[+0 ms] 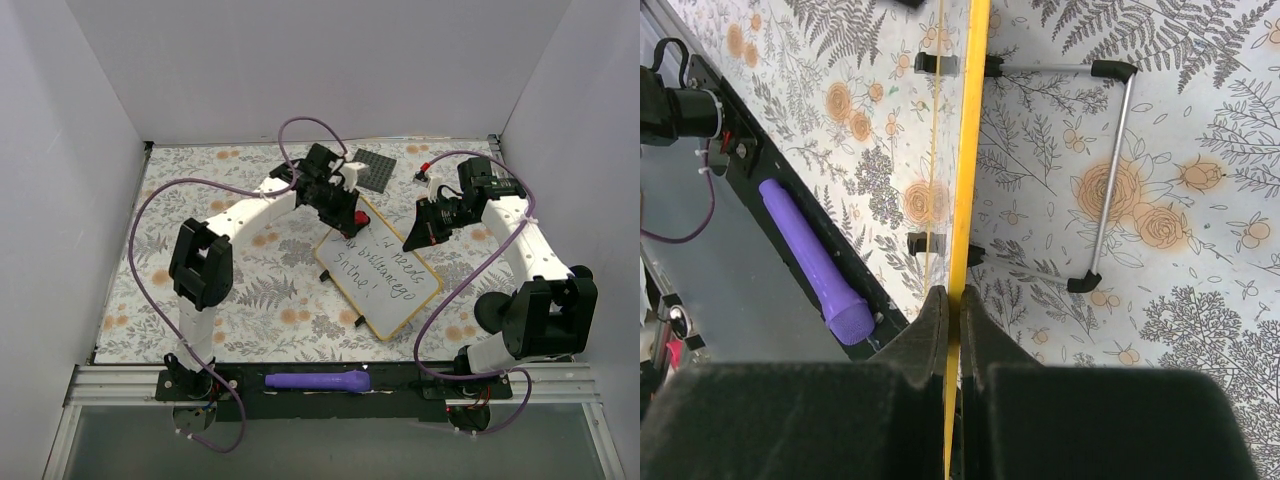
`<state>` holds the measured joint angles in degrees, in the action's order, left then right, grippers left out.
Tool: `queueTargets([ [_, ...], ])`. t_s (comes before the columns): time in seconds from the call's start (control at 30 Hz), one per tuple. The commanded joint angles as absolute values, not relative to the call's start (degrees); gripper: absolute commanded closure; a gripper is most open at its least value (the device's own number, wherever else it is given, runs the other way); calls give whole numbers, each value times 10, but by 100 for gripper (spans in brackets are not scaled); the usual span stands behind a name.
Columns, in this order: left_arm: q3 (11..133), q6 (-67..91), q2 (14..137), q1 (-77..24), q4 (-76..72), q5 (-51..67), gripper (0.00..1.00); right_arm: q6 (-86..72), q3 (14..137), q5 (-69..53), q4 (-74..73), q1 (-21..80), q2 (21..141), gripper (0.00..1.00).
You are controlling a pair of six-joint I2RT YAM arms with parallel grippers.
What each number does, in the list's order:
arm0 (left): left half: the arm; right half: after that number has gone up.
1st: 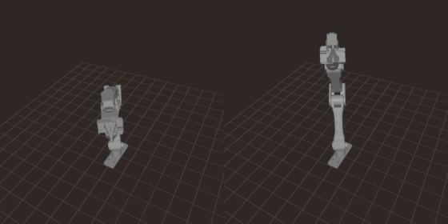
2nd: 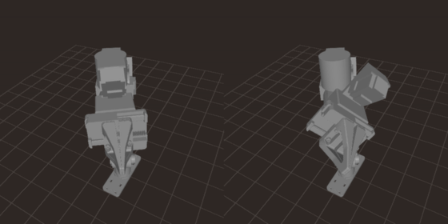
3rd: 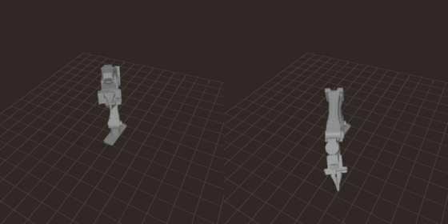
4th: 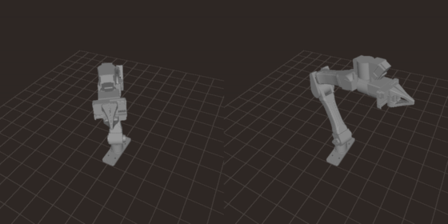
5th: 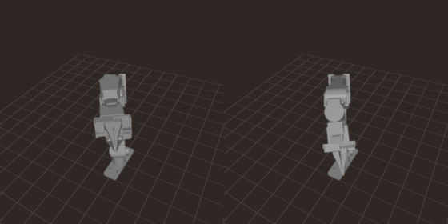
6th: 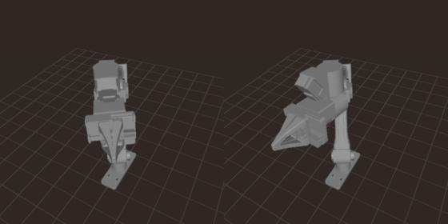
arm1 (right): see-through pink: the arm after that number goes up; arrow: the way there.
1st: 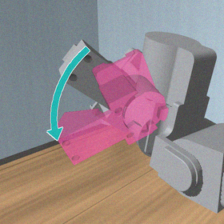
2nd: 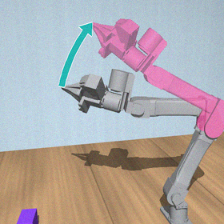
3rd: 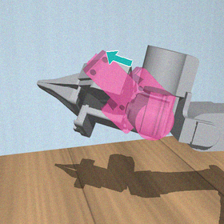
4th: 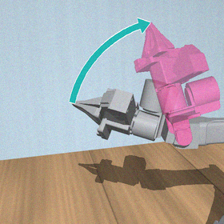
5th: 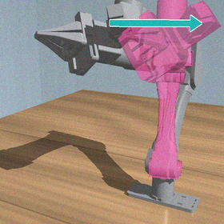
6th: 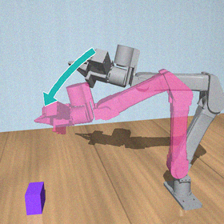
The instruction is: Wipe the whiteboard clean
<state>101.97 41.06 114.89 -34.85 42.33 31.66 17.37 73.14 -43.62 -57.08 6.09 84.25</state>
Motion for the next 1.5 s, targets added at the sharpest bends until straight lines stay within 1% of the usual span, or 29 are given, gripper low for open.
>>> queueTargets([
  [0.0,999,394,1136,-443,440,345,100,185,715,-466,-567,69,824,99],
  [0.1,963,417,1128,-454,432,378,100,185,709,-466,-567,69,817,99],
  [0.2,957,410,1125,-447,429,387,100,185,701,-466,-567,69,813,99],
  [0.33,989,426,1140,-379,423,398,100,185,698,-466,-567,69,810,99],
  [0.47,1006,428,1148,-352,409,353,100,185,694,-466,-567,69,805,99],
  [0.6,1016,415,1160,-368,424,340,100,185,696,-466,-567,69,802,99],
  [0.7,996,398,1148,-410,430,336,100,185,694,-466,-567,69,801,99],
  [0.83,973,412,1134,-456,420,365,100,185,690,-466,-567,69,799,99],
  [0.9,969,423,1129,-457,417,371,100,185,690,-466,-567,69,797,99],
  [1.0,977,427,1132,-432,415,367,100,185,689,-466,-567,69,795,99],
  [1.13,992,447,1141,-362,396,346,100,185,686,-466,-567,69,789,99],
  [1.17,993,450,1142,-358,394,335,100,185,685,-466,-567,69,785,99],
  [1.3,986,453,1143,-383,386,332,100,185,671,-466,-567,69,776,99],
  [1.4,988,461,1143,-421,378,336,100,185,667,-466,-567,69,775,99],
  [1.43,988,467,1143,-438,374,340,100,153,665,-468,-521,69,775,99],
  [1.47,985,474,1143,-447,371,345,100,151,664,-473,-517,69,772,99],
])
